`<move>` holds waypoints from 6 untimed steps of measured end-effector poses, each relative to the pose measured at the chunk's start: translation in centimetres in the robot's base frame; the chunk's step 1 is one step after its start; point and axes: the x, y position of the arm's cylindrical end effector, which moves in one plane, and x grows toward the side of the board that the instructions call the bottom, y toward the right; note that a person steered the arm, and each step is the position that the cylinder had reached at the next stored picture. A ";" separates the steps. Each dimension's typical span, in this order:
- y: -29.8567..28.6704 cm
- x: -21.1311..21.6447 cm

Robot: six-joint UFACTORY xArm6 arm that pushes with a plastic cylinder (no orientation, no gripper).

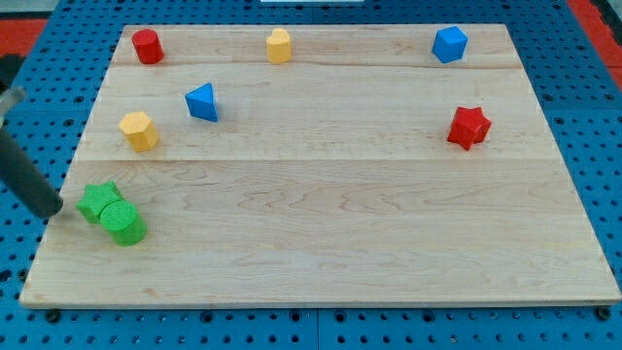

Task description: Separate the green blocks

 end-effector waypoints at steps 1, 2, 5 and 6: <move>4.1 -0.3; 12.8 1.4; 18.2 5.2; 24.1 4.4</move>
